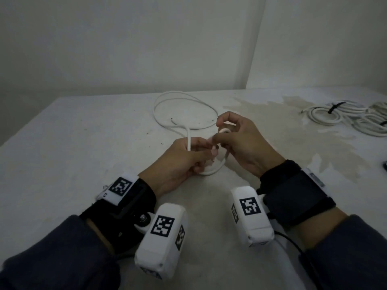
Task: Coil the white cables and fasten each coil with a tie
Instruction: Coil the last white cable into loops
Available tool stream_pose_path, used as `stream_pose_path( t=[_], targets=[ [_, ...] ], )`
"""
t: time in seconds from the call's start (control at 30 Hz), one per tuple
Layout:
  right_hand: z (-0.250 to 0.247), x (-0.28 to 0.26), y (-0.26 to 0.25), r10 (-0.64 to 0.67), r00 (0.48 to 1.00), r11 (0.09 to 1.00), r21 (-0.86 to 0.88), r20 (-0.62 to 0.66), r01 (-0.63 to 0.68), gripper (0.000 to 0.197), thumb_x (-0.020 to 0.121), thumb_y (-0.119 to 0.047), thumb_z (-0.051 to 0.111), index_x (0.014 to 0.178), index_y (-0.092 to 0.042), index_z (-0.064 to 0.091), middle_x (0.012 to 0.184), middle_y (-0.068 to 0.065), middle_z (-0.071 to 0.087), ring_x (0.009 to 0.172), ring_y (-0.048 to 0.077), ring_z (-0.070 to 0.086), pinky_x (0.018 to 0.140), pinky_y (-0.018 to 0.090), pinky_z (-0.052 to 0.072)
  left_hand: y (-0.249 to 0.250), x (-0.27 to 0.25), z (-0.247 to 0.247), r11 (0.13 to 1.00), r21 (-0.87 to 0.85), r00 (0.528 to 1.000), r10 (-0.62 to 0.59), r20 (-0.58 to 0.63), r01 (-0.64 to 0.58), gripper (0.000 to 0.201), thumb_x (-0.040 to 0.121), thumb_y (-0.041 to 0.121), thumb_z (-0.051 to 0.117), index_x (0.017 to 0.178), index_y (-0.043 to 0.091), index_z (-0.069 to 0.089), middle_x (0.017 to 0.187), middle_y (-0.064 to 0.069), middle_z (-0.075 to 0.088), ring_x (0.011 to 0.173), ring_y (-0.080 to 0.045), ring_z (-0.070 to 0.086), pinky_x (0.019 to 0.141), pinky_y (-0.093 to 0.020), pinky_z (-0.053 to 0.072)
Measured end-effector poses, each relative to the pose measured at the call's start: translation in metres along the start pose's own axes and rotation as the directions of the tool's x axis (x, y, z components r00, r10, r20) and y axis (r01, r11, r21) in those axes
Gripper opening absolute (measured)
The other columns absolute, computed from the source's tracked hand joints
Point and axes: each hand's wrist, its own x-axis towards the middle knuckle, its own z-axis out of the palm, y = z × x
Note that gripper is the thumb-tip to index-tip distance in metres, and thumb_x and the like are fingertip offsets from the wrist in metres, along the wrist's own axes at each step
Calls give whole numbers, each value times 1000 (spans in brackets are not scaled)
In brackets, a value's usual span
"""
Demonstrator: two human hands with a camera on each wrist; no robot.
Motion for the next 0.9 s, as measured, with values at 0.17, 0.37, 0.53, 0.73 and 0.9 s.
stream_pose_path(
  t=[0.17, 0.37, 0.53, 0.73, 0.9],
  targets=[
    [3, -5, -2, 75, 986, 980, 170, 151, -100, 21, 84, 2, 65, 100, -11, 60, 78, 5, 68, 72, 16, 65, 74, 26, 53, 3, 6, -5, 950, -308, 993, 18, -114, -52, 17, 91, -4, 51, 107, 1, 57, 70, -3, 48, 50, -3, 37, 40, -13, 33],
    [10, -13, -4, 65, 981, 997, 24, 184, -71, 16, 84, 4, 65, 94, -9, 64, 71, 6, 72, 68, 16, 71, 69, 27, 54, 2, 8, -9, 904, -424, 991, -9, -136, -50, 44, 88, 5, 59, 128, -11, 50, 102, -20, 55, 55, -2, 43, 45, -10, 39],
    [8, -10, -3, 29, 991, 993, -119, 128, -14, 23, 77, 10, 66, 91, -8, 65, 64, 2, 66, 62, 11, 60, 64, 24, 45, 6, 6, -8, 913, -408, 996, -12, -84, -23, 14, 77, 11, 67, 90, 6, 65, 99, -13, 56, 64, -6, 38, 42, -12, 36],
    [9, -15, -9, 157, 946, 972, -216, 285, -96, 35, 78, 13, 63, 100, -13, 58, 66, 7, 56, 69, 19, 55, 76, 33, 45, 10, 1, -9, 980, -158, 979, 91, -181, -120, 16, 89, 10, 61, 76, 9, 70, 65, 4, 53, 45, -3, 33, 38, -13, 25],
    [-7, -6, -8, 106, 994, 994, 2, 16, -106, 37, 79, 9, 66, 102, -16, 52, 59, -3, 58, 74, 19, 57, 79, 31, 46, 10, 3, -8, 953, -294, 980, 10, -200, -69, 18, 92, 7, 57, 74, 11, 59, 62, 2, 55, 56, -5, 51, 53, -16, 44]
  ],
)
